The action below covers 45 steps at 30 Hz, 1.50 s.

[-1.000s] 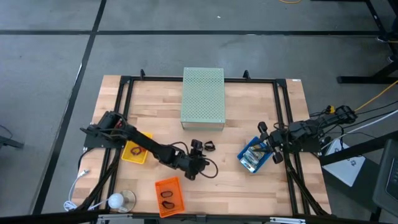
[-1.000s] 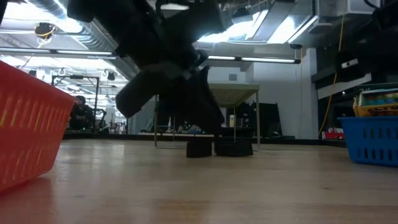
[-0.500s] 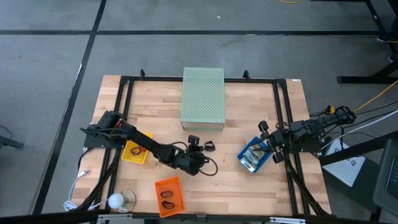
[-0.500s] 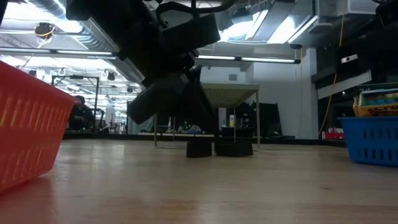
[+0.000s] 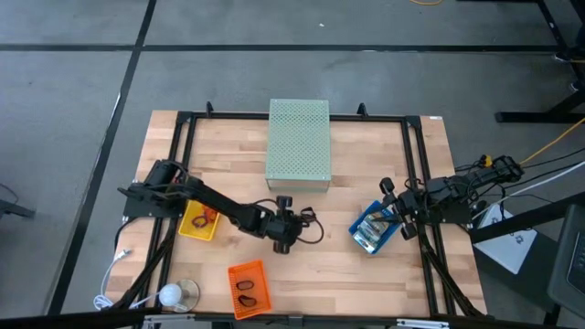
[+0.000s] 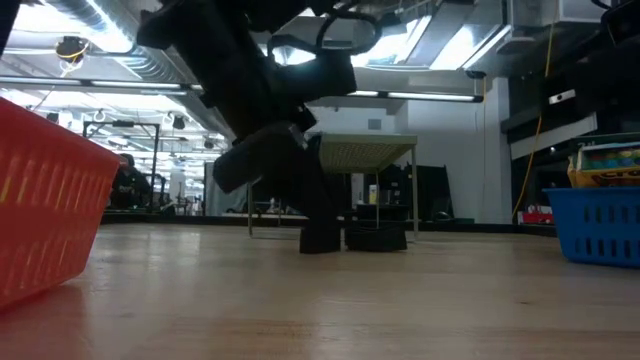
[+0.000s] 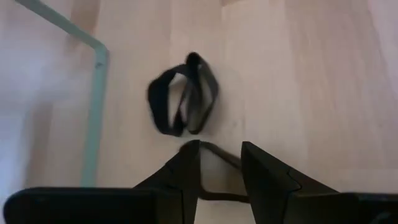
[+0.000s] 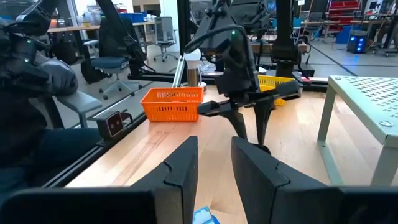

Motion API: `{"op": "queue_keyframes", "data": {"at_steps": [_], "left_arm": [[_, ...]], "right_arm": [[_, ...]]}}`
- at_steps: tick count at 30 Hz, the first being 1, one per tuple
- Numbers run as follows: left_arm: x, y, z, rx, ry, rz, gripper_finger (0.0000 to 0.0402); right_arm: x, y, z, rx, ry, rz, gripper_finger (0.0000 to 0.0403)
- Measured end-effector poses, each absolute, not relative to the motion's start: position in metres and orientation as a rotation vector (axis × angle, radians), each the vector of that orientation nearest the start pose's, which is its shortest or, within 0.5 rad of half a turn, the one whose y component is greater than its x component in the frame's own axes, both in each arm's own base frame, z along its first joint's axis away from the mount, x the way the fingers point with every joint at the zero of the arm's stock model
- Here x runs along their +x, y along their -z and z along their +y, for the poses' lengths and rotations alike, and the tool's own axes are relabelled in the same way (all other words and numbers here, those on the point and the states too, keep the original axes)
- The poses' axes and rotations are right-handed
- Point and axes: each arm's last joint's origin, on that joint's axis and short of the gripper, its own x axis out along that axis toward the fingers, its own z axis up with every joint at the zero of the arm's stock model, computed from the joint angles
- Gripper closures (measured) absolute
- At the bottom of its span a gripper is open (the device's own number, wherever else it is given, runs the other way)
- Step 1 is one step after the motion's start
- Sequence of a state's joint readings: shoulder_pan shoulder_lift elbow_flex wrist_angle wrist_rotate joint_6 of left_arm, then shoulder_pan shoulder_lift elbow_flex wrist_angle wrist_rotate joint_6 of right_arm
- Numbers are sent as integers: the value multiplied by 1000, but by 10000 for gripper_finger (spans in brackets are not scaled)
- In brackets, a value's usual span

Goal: Pick & Place Office Desk Supplies
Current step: Put the black rubber band into the orange bin

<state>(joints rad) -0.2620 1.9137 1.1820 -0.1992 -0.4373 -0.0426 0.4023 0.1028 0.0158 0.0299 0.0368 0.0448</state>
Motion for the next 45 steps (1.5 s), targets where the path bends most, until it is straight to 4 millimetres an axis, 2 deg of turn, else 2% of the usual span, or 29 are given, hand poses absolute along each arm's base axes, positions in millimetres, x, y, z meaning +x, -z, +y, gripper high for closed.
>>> {"op": "queue_keyframes", "data": {"at_steps": [12,16,20,24,30,33,39,42,45], "left_arm": [[378,-146,-77,134,-145,951,297],[377,-146,-75,151,-174,957,328],[377,-146,-73,181,-238,943,384],[377,-148,-77,183,-227,932,397],[369,-178,-102,187,-138,824,399],[358,-199,-121,196,-72,770,399],[322,-243,-162,169,180,683,399],[307,-252,-179,108,320,699,399],[292,-247,-192,59,409,810,399]], "right_arm": [[96,-164,39,42,-337,65,305],[96,-164,39,42,-337,65,305],[96,-164,39,41,-337,65,305],[96,-164,39,41,-337,65,305],[96,-164,39,41,-337,65,305],[96,-164,39,41,-337,65,305],[96,-164,38,39,-324,64,304],[96,-164,38,39,-322,64,304],[96,-164,38,46,-321,65,304]]}}
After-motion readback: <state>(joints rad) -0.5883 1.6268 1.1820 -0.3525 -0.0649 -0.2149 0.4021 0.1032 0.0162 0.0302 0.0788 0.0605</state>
